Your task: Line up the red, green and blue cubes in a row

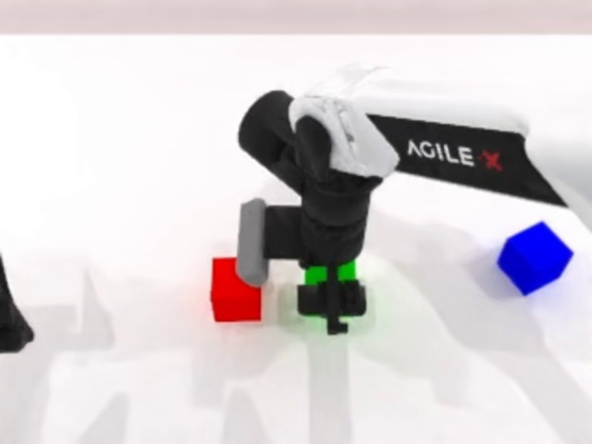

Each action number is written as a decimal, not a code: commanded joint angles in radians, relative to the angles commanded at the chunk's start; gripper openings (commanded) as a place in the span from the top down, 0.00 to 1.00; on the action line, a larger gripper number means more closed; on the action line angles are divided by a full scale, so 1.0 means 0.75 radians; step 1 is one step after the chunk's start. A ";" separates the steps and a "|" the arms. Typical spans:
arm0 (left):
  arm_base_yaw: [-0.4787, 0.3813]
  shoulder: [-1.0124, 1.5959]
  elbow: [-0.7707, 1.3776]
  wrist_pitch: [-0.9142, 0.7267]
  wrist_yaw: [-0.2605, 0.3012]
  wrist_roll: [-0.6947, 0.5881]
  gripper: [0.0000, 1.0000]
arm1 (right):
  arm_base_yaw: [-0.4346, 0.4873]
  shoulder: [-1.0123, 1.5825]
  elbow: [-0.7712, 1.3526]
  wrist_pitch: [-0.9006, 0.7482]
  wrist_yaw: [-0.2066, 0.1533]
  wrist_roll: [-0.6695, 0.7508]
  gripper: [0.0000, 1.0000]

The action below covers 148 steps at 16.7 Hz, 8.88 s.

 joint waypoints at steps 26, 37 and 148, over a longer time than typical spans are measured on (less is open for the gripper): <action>0.000 0.000 0.000 0.000 0.000 0.000 0.00 | -0.001 -0.009 0.053 -0.056 0.001 0.000 0.00; 0.000 0.000 0.000 0.000 0.000 0.000 0.00 | -0.002 -0.061 0.265 -0.328 -0.001 0.000 0.00; 0.000 0.000 0.000 0.000 0.000 0.000 0.00 | -0.203 -0.263 -0.427 0.190 0.018 1.850 0.55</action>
